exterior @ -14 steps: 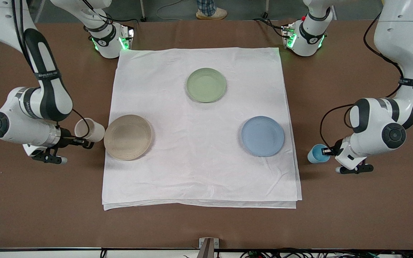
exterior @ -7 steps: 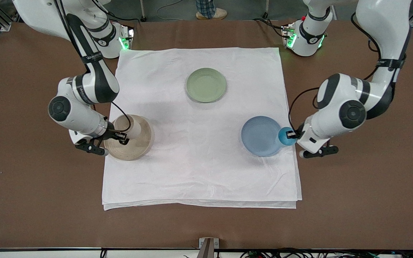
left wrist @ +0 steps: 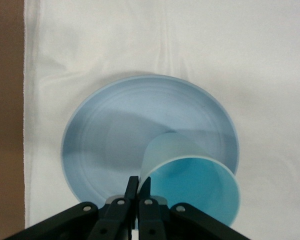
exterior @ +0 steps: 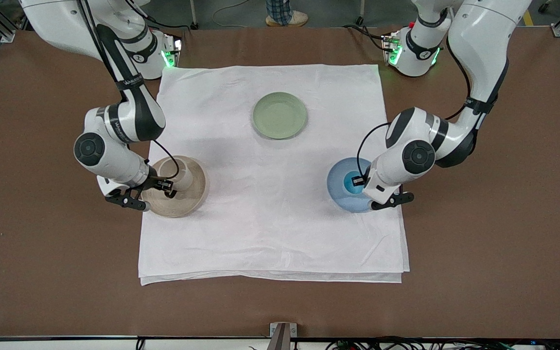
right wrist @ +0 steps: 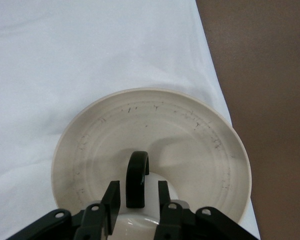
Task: Place blue cup in blue plate and white mug in gray plate
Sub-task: 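Lower the mug onto the beige plate while the left gripper lowers the cup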
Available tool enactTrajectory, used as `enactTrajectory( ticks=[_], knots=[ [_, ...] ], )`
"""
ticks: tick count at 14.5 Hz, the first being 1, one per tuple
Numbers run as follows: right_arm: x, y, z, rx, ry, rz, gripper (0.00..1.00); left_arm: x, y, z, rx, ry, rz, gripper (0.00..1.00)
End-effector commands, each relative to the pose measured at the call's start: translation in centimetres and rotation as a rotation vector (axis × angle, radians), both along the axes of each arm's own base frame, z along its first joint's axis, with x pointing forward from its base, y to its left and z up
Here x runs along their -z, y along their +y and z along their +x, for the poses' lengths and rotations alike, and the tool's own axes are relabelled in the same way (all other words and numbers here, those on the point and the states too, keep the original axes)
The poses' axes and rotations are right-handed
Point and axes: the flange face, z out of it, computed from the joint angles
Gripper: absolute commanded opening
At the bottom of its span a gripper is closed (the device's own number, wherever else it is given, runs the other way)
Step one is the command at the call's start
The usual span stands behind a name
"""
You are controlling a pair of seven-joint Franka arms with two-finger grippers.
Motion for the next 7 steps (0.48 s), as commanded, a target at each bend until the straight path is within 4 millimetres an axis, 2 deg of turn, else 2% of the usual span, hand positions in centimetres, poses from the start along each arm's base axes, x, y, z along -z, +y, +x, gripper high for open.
enactTrajectory(
  ticks=[1, 2, 3, 4, 5, 7],
  knots=[
    [-2.0, -0.7, 1.1, -0.006, -0.018, -0.010, 1.00, -0.5, 0.7, 0.6, -0.013, -0.022, 0.011, 0.44],
    [-4.0, -1.7, 2.2, 0.006, 0.016, -0.011, 1.00, -1.5, 1.2, 0.9, -0.020, -0.034, 0.011, 0.76],
    [-6.7, -2.6, 3.4, 0.009, 0.054, -0.011, 1.00, -3.1, 1.6, 1.2, -0.024, -0.056, 0.013, 0.99],
    [-9.6, -4.0, 4.5, -0.006, 0.083, -0.006, 1.00, -5.5, 2.4, 1.7, -0.033, -0.082, 0.018, 1.00],
    [-12.1, -6.0, 5.4, -0.053, 0.097, 0.005, 1.00, -8.8, 3.0, 2.2, -0.037, -0.106, 0.025, 1.00],
    [-14.4, -11.8, 6.3, -0.156, 0.073, 0.028, 1.00, -15.3, 5.5, 3.8, -0.070, -0.141, 0.037, 1.00]
  ],
)
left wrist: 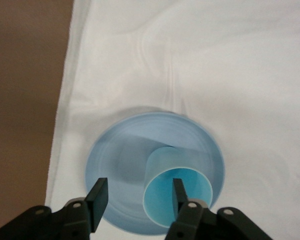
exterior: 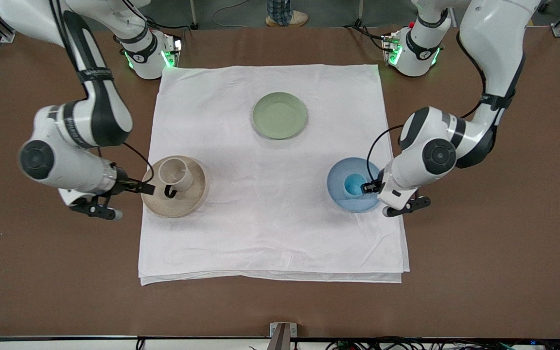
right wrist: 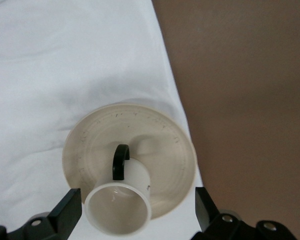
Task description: Place blue cup in blue plate and white mug in gray plate
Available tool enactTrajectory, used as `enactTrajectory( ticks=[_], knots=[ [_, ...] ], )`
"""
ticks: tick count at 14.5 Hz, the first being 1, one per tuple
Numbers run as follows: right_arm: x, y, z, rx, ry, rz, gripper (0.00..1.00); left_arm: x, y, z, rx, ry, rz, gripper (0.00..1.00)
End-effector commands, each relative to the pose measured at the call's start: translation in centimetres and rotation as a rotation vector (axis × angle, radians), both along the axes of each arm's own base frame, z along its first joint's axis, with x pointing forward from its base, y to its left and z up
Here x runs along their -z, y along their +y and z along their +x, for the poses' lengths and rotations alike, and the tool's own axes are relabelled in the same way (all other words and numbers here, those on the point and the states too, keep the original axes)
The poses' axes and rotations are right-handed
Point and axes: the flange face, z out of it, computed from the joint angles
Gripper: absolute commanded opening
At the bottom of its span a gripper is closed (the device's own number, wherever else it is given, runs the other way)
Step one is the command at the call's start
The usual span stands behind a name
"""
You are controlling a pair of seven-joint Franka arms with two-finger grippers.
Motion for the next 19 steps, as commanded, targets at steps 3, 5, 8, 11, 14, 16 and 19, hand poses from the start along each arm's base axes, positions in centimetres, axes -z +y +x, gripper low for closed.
enactTrajectory(
  ticks=[3, 5, 8, 11, 14, 16, 19],
  knots=[
    [-7.8, -12.3, 1.4, -0.198, -0.025, 0.047, 1.00, -16.6, 6.6, 2.1, 0.001, -0.095, 0.062, 1.00],
    [-11.6, -14.3, 1.4, -0.170, -0.026, 0.047, 1.00, -22.4, 10.4, 1.7, 0.074, -0.138, 0.175, 1.00],
    [-13.3, -14.4, 1.3, -0.113, -0.015, -0.005, 1.00, -27.5, 14.0, -0.6, 0.197, -0.124, 0.206, 1.00],
    [-14.8, -11.1, 0.9, 0.071, 0.017, -0.053, 1.00, -30.8, 14.7, -3.5, 0.265, -0.107, 0.220, 1.00],
    [-17.2, -9.5, -0.9, 0.062, 0.024, -0.059, 1.00, -32.9, 17.2, -6.7, 0.318, -0.110, 0.179, 1.00],
    [-18.7, -9.1, -2.2, -0.027, 0.010, -0.044, 1.00, -33.1, 18.8, -8.6, 0.327, -0.108, 0.116, 1.00],
    [-19.6, -9.0, -4.6, -0.070, 0.000, -0.044, 1.00, -33.5, 18.2, -10.2, 0.323, -0.110, 0.116, 1.00]
  ],
)
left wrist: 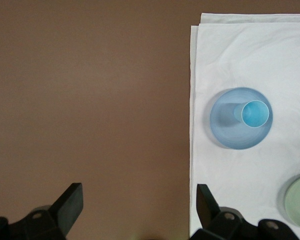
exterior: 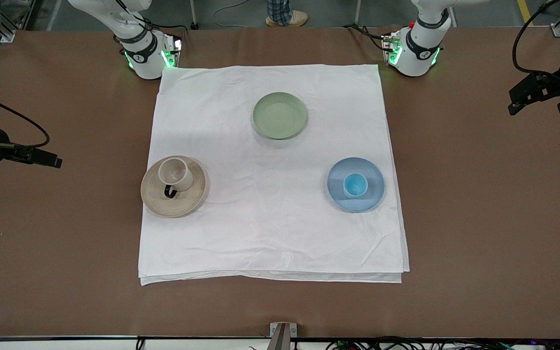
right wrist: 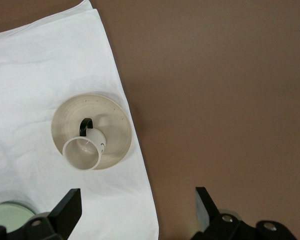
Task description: Place blue cup in blue plate and white mug in gray plate
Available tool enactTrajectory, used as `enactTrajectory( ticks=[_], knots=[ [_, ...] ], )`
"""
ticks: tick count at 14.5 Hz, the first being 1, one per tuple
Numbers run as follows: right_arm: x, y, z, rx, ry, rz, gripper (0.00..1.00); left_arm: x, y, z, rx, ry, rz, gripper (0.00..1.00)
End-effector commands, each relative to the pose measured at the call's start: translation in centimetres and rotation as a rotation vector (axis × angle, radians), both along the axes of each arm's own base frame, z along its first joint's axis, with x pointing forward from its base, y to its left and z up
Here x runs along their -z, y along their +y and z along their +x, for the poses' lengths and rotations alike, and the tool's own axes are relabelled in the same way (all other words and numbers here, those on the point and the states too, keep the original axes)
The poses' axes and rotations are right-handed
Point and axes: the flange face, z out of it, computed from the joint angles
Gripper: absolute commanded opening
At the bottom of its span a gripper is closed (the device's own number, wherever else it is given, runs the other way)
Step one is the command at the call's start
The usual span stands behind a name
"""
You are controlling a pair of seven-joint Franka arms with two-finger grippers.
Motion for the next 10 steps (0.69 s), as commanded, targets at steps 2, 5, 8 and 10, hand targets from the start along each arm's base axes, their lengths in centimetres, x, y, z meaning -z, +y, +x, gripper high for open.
enactTrajectory(
  ticks=[2, 5, 8, 10],
  knots=[
    [-1.5, -0.1, -3.8, -0.061, -0.010, -0.008, 1.00, 0.1, -1.3, -2.1, 0.028, 0.003, -0.013, 1.00],
    [-3.2, 0.0, -7.3, -0.062, -0.024, -0.010, 1.00, 0.5, -2.0, -1.9, 0.046, 0.014, -0.013, 1.00],
    [-4.4, -0.4, -8.7, -0.097, -0.037, -0.009, 1.00, 0.9, -3.0, -1.6, 0.063, 0.020, -0.013, 1.00],
    [-5.4, -0.4, -9.3, -0.096, -0.052, -0.014, 1.00, 1.0, -3.0, -1.3, 0.065, 0.023, -0.021, 1.00]
  ],
)
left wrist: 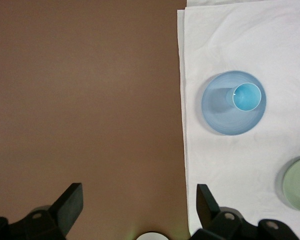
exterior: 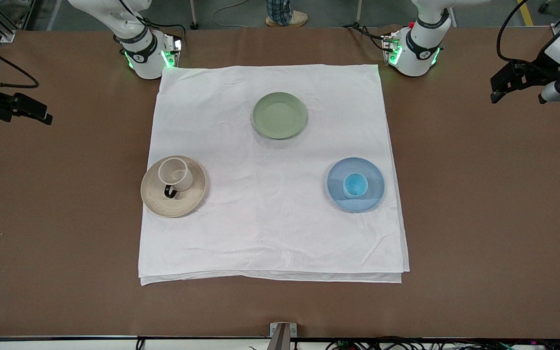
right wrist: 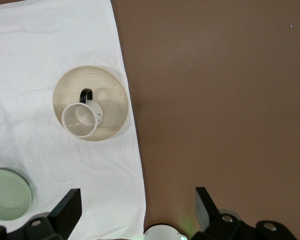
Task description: Place blue cup in blue plate and white mug in gray plate
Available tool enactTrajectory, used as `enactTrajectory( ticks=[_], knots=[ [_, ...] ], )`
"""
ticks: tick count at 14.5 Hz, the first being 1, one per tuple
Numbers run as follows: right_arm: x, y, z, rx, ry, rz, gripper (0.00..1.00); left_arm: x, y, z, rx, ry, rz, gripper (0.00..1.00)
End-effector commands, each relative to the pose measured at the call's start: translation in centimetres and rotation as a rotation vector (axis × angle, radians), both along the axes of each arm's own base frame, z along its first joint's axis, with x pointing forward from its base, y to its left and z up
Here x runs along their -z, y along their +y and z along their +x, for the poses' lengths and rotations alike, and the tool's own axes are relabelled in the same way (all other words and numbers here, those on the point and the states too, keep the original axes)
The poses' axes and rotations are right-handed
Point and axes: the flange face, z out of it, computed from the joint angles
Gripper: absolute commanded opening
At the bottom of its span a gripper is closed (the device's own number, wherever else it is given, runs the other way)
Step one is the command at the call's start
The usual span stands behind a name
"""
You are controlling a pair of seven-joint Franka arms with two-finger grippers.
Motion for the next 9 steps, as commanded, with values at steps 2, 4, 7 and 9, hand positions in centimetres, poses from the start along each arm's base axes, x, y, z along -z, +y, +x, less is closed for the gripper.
enactTrajectory(
  ticks=[2, 4, 7, 9],
  knots=[
    [-0.3, -0.4, -1.4, -0.014, -0.010, -0.014, 1.00, -0.1, 0.2, 0.2, 0.003, -0.003, -0.025, 1.00],
    [-0.4, -0.6, -1.4, -0.009, -0.015, -0.013, 1.00, -0.7, 0.4, 1.1, 0.003, -0.018, -0.028, 1.00],
    [-0.8, -0.7, -1.4, -0.009, -0.026, -0.013, 1.00, -0.9, 0.4, 1.4, 0.002, -0.020, -0.029, 1.00],
    [-1.1, -0.6, -1.3, -0.029, -0.034, -0.012, 1.00, -0.6, 0.4, 1.5, 0.010, -0.015, -0.030, 1.00]
  ],
)
